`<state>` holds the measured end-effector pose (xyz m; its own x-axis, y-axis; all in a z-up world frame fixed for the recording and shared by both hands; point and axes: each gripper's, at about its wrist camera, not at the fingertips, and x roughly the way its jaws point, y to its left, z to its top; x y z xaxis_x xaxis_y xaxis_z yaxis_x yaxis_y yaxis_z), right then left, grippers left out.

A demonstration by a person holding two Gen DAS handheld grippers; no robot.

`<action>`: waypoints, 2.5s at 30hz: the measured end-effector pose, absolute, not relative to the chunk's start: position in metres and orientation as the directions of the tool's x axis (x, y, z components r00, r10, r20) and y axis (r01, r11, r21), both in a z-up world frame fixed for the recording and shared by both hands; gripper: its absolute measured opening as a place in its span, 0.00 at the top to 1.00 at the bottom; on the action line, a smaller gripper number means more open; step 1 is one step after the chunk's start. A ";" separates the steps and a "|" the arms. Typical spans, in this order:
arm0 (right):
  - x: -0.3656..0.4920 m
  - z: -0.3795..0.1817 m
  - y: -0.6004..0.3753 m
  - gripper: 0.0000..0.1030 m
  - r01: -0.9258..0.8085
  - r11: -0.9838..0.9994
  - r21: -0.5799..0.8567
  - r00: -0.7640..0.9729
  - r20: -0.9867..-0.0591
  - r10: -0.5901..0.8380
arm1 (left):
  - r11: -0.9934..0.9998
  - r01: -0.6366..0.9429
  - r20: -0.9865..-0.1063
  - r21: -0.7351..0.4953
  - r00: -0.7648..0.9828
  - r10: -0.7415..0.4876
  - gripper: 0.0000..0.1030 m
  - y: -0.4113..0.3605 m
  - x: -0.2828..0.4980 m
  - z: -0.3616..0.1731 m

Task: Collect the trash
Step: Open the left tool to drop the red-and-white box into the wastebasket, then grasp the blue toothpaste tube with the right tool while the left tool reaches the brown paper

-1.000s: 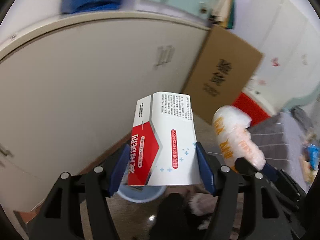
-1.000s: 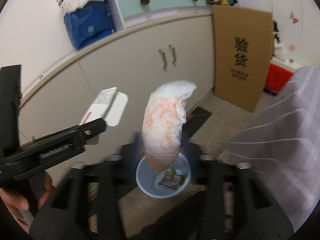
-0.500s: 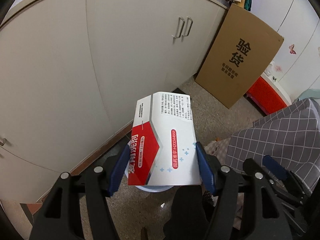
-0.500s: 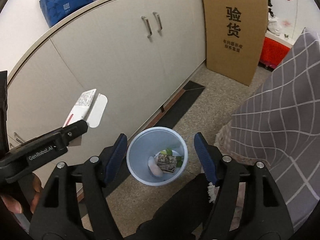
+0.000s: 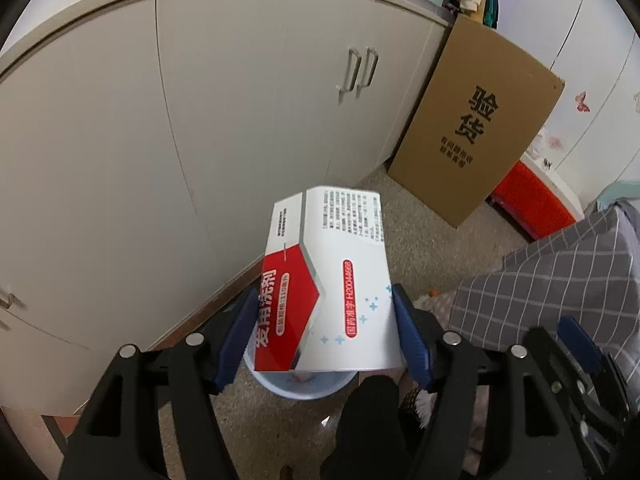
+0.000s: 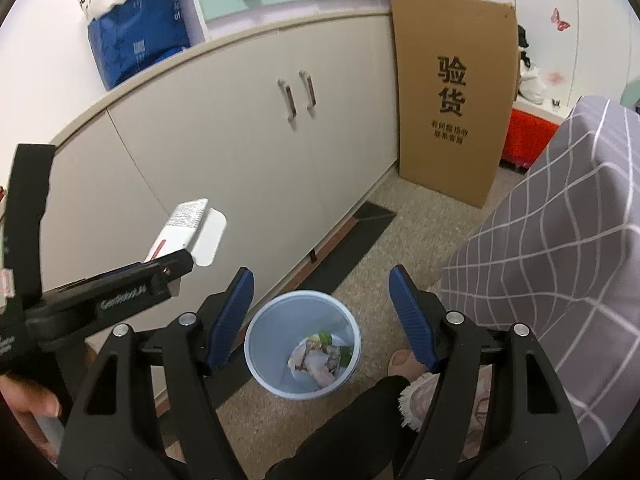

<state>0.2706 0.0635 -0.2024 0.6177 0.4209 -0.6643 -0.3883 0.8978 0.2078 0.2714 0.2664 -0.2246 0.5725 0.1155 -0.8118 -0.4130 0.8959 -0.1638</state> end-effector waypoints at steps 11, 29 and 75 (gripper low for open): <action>0.257 -0.172 0.041 0.32 -0.371 0.899 0.233 0.649 -0.627 0.430 | 0.876 -0.439 -0.804 -0.198 0.584 0.111 0.21 0.259 0.248 -0.205; 0.193 -0.095 -0.129 0.32 -0.218 0.945 0.246 0.775 -0.545 0.320 | 0.979 -0.109 -0.658 -0.173 0.752 -0.032 0.21 0.090 0.210 -0.095; 0.225 -0.109 -0.282 0.90 -0.082 0.963 0.257 0.778 -0.587 0.223 | 0.949 0.314 -0.786 -0.001 0.587 -0.195 0.49 -0.151 0.315 -0.144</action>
<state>0.2246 -0.2816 -0.1093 0.7781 0.2232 -0.5872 -0.0823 0.9629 0.2570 0.3155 -0.1512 -0.1438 0.5865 -0.1948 -0.7862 0.3144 0.9493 -0.0007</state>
